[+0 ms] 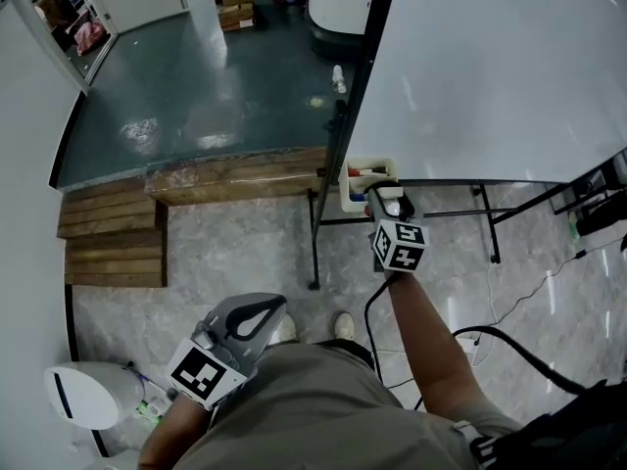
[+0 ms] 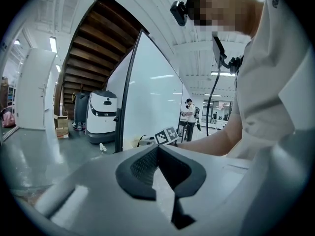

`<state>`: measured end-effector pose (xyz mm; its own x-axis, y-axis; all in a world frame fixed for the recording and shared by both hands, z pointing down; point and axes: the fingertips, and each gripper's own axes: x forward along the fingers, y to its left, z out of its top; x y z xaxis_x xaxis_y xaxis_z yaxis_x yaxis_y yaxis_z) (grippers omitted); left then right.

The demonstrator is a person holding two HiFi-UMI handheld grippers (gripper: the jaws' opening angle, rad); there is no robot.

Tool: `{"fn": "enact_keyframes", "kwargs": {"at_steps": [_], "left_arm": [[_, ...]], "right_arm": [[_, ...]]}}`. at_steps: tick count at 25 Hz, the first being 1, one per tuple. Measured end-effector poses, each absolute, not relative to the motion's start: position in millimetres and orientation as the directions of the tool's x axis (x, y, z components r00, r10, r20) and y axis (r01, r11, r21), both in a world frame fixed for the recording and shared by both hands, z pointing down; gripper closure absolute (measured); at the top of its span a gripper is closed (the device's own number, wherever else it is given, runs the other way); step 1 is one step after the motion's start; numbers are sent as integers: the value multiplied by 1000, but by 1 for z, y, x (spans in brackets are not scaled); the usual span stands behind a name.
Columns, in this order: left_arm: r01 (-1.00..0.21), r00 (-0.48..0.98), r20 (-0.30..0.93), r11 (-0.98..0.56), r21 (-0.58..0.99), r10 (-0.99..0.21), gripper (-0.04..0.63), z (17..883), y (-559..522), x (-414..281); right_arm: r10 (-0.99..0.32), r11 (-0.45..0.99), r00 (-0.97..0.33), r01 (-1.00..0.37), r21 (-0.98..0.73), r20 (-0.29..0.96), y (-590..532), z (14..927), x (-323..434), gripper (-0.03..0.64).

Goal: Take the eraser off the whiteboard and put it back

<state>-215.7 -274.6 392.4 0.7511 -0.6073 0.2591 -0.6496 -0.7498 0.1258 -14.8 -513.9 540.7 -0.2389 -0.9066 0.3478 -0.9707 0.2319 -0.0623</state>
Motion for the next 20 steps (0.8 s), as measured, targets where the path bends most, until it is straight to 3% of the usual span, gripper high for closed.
{"fn": "enact_keyframes", "kwargs": {"at_steps": [20], "left_arm": [[-595,800,208,-789,155,-563,591,392,-284,-186]], "right_arm": [[-925,313,-311,-949,-29,218,-479,441,-5,356]]}}
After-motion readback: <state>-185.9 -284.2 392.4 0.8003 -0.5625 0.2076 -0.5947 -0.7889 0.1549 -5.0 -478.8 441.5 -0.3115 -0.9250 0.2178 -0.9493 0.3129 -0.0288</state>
